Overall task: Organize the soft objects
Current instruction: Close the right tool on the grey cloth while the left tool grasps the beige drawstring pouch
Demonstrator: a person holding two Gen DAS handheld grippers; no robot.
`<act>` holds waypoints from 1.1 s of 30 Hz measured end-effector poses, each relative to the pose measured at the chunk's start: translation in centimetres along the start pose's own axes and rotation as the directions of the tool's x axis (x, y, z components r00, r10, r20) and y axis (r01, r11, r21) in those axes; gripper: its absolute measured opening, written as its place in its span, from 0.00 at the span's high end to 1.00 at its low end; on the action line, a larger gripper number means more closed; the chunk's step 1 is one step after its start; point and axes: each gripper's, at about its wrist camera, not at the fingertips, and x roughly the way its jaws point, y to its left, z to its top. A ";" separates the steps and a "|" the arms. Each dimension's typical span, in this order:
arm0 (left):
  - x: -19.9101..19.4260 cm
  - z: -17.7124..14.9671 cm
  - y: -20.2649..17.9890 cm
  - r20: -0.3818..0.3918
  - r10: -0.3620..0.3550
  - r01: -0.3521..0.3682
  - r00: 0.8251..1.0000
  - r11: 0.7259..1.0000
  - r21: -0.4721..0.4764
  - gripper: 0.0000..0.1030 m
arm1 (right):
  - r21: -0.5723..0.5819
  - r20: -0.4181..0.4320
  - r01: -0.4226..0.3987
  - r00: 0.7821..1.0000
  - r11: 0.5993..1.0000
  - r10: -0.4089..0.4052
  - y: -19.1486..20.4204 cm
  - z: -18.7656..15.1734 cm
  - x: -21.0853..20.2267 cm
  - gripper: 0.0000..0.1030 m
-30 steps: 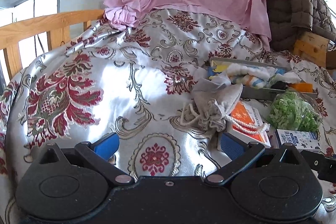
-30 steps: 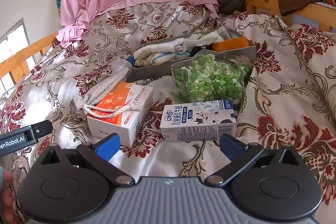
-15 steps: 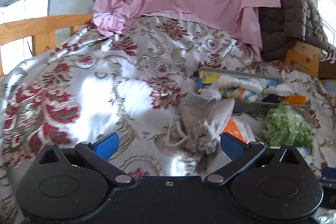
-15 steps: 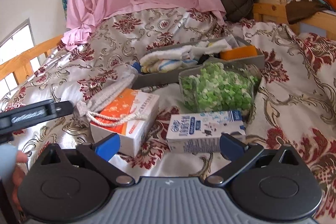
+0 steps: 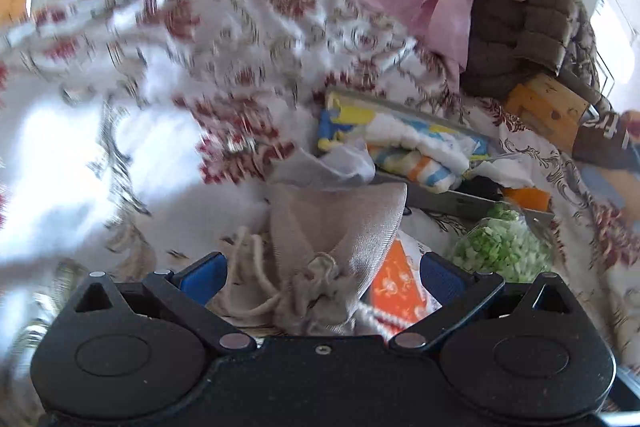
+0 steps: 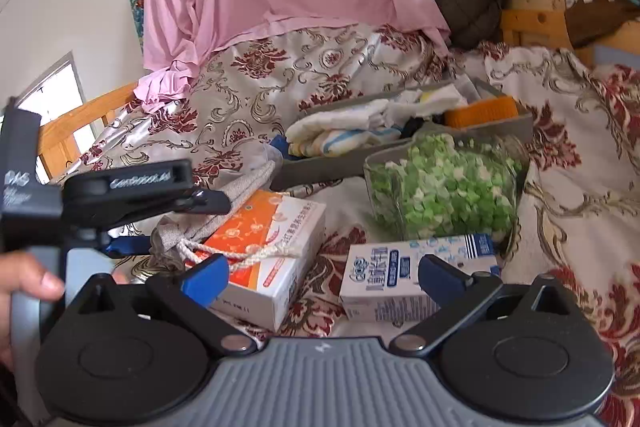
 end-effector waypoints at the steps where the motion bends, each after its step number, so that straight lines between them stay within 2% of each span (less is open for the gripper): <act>1: 0.6 0.3 0.2 -0.021 -0.009 0.009 1.000 1.000 -0.017 0.01 | -0.007 0.003 -0.002 1.000 1.000 0.002 0.1 0.0 0.1 0.00; 5: 2.6 1.1 0.9 -0.064 -0.064 0.059 0.996 0.996 -0.074 0.03 | -0.019 -0.001 -0.046 0.999 0.999 0.046 0.4 0.1 0.5 0.00; 9: 3.9 1.3 2.0 -0.087 -0.102 0.091 0.991 0.989 -0.114 0.11 | -0.035 -0.015 -0.084 0.996 0.996 0.083 0.8 0.5 1.0 0.00; 14: 4.3 1.2 4.0 -0.079 -0.146 0.131 0.986 0.977 -0.166 0.27 | -0.054 -0.004 -0.117 0.993 0.992 0.117 1.4 1.9 1.6 0.00; 16: 4.3 1.1 4.4 -0.079 -0.178 0.161 0.981 0.971 -0.178 0.38 | -0.073 0.001 -0.115 0.993 0.991 0.115 1.7 2.6 2.1 0.00; 18: 4.1 1.1 4.6 -0.074 -0.204 0.188 0.976 0.965 -0.185 0.43 | -0.084 0.000 -0.115 0.993 0.990 0.115 2.0 3.6 2.9 0.00; 19: 4.0 1.1 4.6 -0.069 -0.208 0.193 0.976 0.965 -0.179 0.50 | -0.085 -0.007 -0.119 0.993 0.989 0.119 2.2 4.2 3.4 0.00; 22: 3.8 1.1 5.2 -0.075 -0.177 0.164 0.981 0.975 -0.151 0.59 | -0.065 -0.039 -0.126 0.992 0.990 0.123 2.5 6.2 5.4 0.00; 25: 3.7 1.1 6.7 -0.070 -0.180 0.164 0.981 0.968 -0.189 0.66 | -0.014 -0.118 -0.138 0.984 0.990 0.135 2.9 8.5 8.2 0.00; 28: 3.4 1.5 8.1 -0.049 -0.149 0.135 0.988 0.967 -0.217 0.67 | 0.073 -0.213 -0.152 0.963 0.986 0.164 3.2 10.5 11.4 0.00; 33: 3.5 2.1 10.5 -0.019 -0.103 0.093 0.995 0.951 -0.294 0.69 | 0.206 -0.294 -0.126 0.938 0.970 0.184 4.0 11.9 16.1 0.00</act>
